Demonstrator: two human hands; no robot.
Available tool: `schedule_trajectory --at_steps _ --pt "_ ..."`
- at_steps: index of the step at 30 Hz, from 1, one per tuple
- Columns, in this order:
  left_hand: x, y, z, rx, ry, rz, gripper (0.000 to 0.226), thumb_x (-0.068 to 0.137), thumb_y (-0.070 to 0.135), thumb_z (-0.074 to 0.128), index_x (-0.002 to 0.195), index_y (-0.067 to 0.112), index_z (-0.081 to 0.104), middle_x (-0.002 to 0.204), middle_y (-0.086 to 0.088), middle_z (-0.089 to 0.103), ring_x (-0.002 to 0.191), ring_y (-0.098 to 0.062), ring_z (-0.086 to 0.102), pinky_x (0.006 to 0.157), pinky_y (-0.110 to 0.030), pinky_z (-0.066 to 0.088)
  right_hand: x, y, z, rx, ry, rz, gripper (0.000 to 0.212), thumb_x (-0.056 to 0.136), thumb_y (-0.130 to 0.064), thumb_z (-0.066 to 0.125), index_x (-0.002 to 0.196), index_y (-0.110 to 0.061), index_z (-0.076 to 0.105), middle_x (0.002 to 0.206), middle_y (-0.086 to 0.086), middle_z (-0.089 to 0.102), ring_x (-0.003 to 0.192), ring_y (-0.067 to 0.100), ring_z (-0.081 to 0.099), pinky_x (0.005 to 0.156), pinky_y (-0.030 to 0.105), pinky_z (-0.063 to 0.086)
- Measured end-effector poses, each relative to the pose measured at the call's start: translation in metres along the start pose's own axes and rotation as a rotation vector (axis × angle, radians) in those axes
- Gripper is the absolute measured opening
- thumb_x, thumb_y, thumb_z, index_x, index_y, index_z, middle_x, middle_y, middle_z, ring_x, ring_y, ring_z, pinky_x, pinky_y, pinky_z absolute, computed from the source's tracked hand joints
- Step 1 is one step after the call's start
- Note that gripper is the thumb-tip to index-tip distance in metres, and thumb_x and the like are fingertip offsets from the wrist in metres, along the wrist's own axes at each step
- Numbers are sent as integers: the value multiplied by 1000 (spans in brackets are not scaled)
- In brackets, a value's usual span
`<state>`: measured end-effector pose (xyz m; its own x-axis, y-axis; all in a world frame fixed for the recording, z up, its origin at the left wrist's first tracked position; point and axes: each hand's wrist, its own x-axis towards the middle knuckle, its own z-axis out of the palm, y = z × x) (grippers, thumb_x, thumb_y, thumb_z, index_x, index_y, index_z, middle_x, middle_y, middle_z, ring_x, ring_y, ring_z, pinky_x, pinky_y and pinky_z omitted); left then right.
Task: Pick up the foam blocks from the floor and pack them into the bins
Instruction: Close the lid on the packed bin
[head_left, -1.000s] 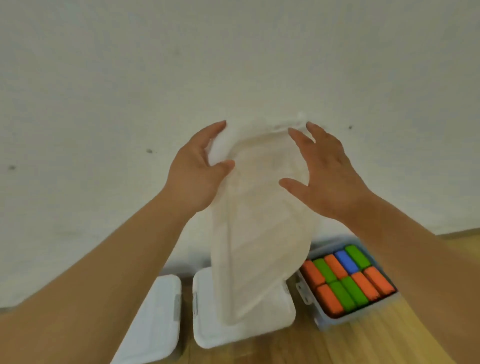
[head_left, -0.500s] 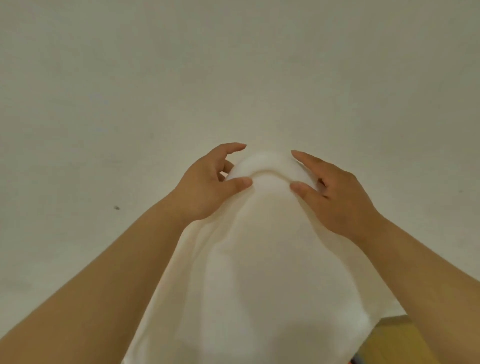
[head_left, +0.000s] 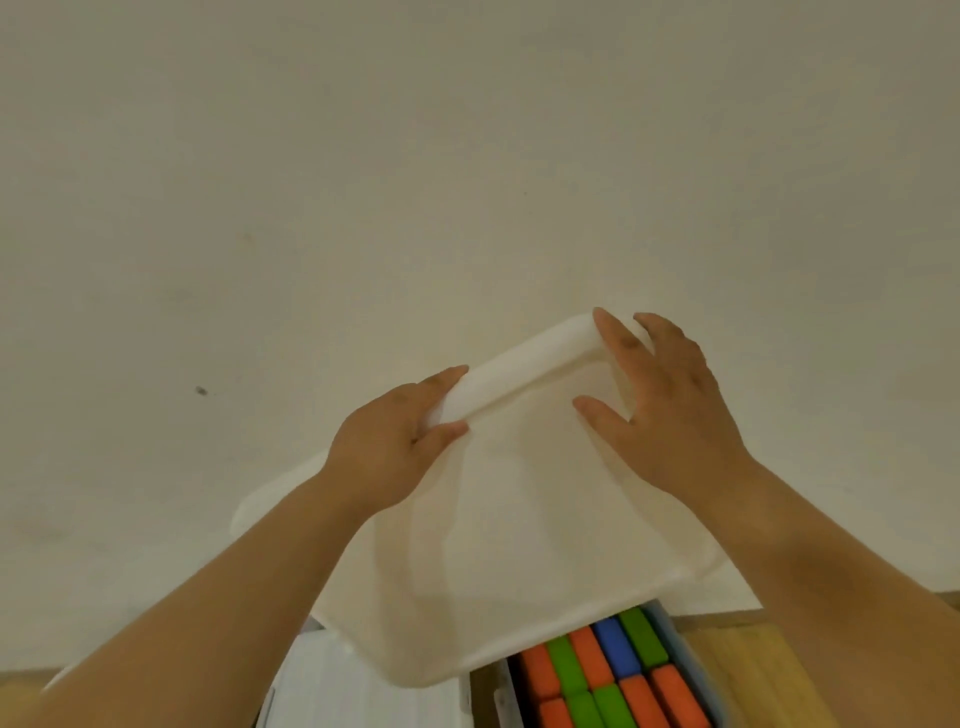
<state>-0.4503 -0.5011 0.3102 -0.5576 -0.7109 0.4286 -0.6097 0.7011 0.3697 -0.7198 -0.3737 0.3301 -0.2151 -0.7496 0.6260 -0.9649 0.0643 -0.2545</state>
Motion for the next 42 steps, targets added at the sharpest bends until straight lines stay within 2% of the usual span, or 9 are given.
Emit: schedule_trajectory --at_steps 3,6,9,12,18,23,28,36,42 --pt "37 -20 23 -4 -66 20 58 98 63 47 153 55 27 142 18 56 125 -10 54 102 -36 47 24 36 22 -22 8 -5 62 98 -49 54 155 -40 35 137 3 46 119 25 51 96 36 46" --pt "75 -45 65 55 -181 73 63 98 64 48 155 53 24 137 19 54 125 -10 53 100 -32 47 28 84 64 75 -142 113 52 102 -50 49 153 -43 39 113 -9 46 97 10 50 81 19 37" --pt "111 -80 120 140 -268 76 71 95 66 51 156 49 20 120 13 48 106 -12 56 84 -28 47 6 136 121 140 -244 307 51 104 -50 47 153 -44 38 113 -7 50 100 10 50 83 19 36" --pt "134 -116 190 180 -470 69 68 95 68 46 155 44 29 118 10 53 109 -14 57 88 -30 46 -29 187 174 143 -350 549 52 104 -48 47 155 -42 37 109 -6 52 106 17 54 89 24 34" --pt "147 -133 333 267 -719 177 60 102 63 28 158 40 29 124 5 54 108 -19 58 89 -37 51 -84 256 253 151 -539 840 53 105 -48 46 156 -43 34 128 -6 52 125 23 51 111 37 41" --pt "144 -127 434 299 -803 108 55 105 58 31 157 39 30 126 3 54 107 -20 58 88 -35 49 -108 333 326 88 -703 930 55 106 -46 44 158 -37 30 142 11 46 129 31 50 106 40 43" --pt "152 -128 555 363 -805 1 56 103 57 28 155 37 35 123 3 57 100 -21 60 83 -34 48 -142 424 421 147 -723 1070 50 106 -45 44 152 -26 41 145 5 54 130 30 53 103 39 44" --pt "105 -162 781 294 -906 -172 54 104 56 28 153 35 37 131 -3 58 116 -30 60 93 -45 51 -210 580 588 76 -912 1062 54 107 -49 41 158 -33 35 150 3 53 135 31 52 108 39 42" --pt "50 -211 896 312 -872 -312 55 104 53 32 155 33 33 138 -11 51 122 -38 52 100 -54 47 -261 620 701 -2 -924 984 60 103 -54 38 160 -40 24 150 13 47 132 38 50 108 44 44"
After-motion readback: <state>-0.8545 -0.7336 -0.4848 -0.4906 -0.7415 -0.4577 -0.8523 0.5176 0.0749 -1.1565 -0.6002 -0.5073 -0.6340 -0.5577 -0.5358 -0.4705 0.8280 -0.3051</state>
